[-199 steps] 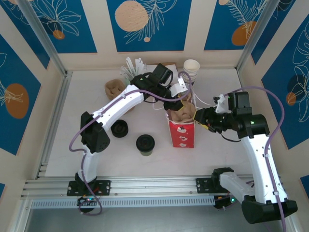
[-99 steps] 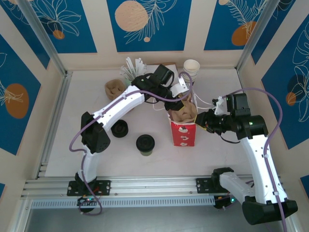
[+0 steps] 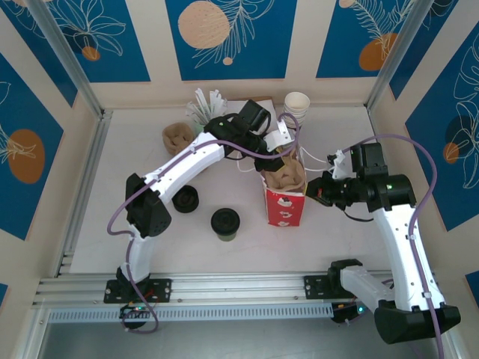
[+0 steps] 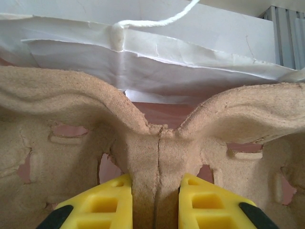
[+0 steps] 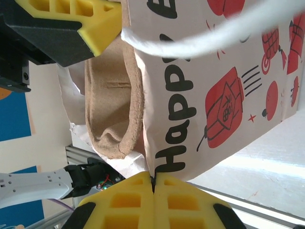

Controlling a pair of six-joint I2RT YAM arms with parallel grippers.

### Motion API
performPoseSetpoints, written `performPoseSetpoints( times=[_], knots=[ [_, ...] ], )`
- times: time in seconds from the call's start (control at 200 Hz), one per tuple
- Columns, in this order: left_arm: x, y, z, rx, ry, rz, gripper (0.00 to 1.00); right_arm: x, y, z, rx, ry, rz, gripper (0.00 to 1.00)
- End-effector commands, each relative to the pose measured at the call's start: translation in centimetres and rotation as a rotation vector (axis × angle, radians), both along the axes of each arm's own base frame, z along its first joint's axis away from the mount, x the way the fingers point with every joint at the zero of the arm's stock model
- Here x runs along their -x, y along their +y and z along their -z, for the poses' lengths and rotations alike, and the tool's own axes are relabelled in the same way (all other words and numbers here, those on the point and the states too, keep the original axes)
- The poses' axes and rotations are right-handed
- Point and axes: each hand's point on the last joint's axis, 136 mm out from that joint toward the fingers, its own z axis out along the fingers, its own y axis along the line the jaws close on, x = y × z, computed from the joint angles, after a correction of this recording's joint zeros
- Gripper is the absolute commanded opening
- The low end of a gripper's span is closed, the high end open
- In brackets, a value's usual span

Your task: Pack the takeout coffee

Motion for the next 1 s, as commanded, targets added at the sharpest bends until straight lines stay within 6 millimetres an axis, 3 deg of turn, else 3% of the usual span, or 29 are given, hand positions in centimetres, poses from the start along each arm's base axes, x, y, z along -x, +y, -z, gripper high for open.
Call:
performPoseSetpoints(
  times=[0.0, 0.375, 0.79, 0.995],
  knots=[
    [-0.5, 0.8, 2.8, -0.102, -0.007, -0.001, 0.19, 1.8, 0.2, -0.3, -0.017, 0.058, -0.047, 0.02],
    [1.9, 0.1, 3.4, -0.150, -0.092, 0.143, 0.20, 0.9, 0.0, -1.1, -0.059, 0.082, -0.052, 0.02],
    [2.0, 0.1, 5.1, -0.232, -0.148, 0.177, 0.20, 0.0, -0.3, -2.0, -0.048, 0.055, -0.059, 0.02],
    [3.1, -0.5, 4.5, -0.194, -0.136, 0.220, 0.21, -0.4, -0.4, -2.1, -0.043, 0.041, -0.049, 0.04]
  ],
)
